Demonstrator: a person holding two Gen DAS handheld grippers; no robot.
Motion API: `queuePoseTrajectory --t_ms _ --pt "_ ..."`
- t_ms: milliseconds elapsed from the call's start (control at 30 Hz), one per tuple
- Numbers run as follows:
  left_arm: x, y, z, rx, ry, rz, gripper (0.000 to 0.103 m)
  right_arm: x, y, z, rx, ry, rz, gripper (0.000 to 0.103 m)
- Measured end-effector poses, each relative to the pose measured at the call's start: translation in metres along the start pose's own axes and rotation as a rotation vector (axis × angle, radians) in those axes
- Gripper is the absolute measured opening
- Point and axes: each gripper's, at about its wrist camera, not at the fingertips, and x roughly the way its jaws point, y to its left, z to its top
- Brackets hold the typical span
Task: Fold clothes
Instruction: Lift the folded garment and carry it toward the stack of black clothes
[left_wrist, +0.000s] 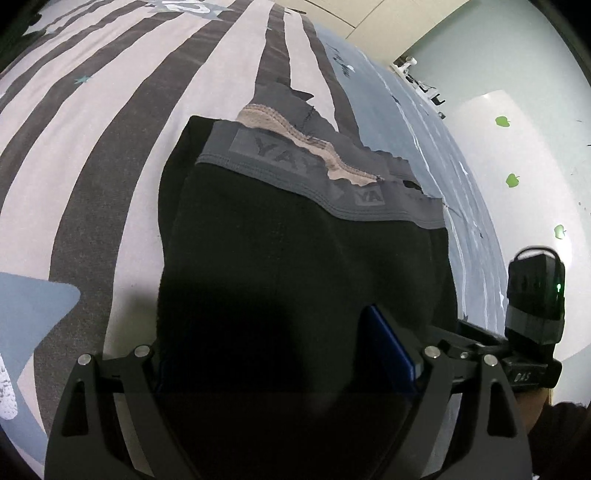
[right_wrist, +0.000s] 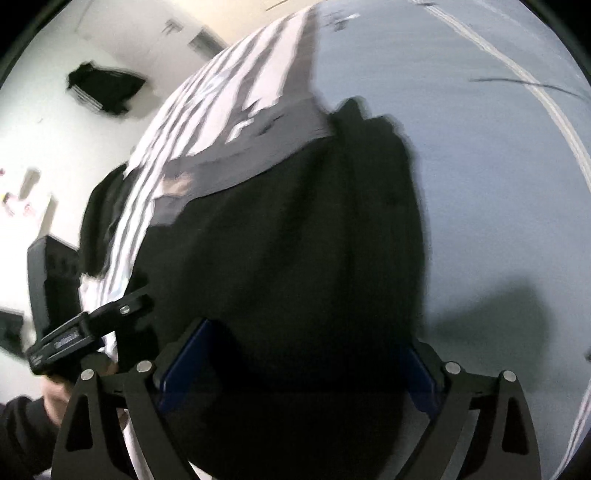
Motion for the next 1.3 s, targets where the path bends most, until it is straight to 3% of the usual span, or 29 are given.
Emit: queuePoseTrajectory --t_ms 100,133,167,233,333,467,600,733,967,1300 --pt "0.001 -0.002 -0.001 -0.001 -0.011 0.023 0.084 0.007 -0.002 0.008 0.003 0.008 0.031 0.095" --pt "0.001 -0.004 -0.001 0.004 -0.012 0.027 0.079 0.007 -0.004 0.010 0.023 0.002 0.051 0.095" --pt "0.000 -0.006 -0.002 0.009 -0.014 0.020 0.074 0.005 -0.007 0.011 0.043 -0.004 0.074 0.095" --pt "-0.002 -0.010 -0.006 0.030 -0.022 0.004 0.046 0.004 -0.010 0.008 0.042 -0.007 0.111 0.088" --pt "-0.003 -0.021 -0.008 0.088 -0.042 0.038 0.038 0.006 -0.005 0.008 -0.003 0.010 0.146 0.036" --pt "-0.017 -0.023 -0.011 0.101 -0.081 0.048 0.032 0.005 -0.001 0.011 0.017 -0.025 0.135 0.025" --pt "-0.052 -0.020 -0.011 0.094 -0.142 0.016 0.031 -0.008 0.021 0.010 0.004 -0.069 0.113 0.023" --pt "-0.094 0.007 -0.008 0.054 -0.205 -0.001 0.031 -0.015 0.062 0.017 -0.040 -0.101 0.117 0.023" --pt "-0.172 0.085 0.037 0.044 -0.292 0.030 0.031 0.015 0.186 0.039 -0.132 -0.121 0.145 0.023" --pt "-0.344 0.246 0.172 0.148 -0.392 0.178 0.031 0.111 0.428 0.106 -0.139 -0.199 0.271 0.023"
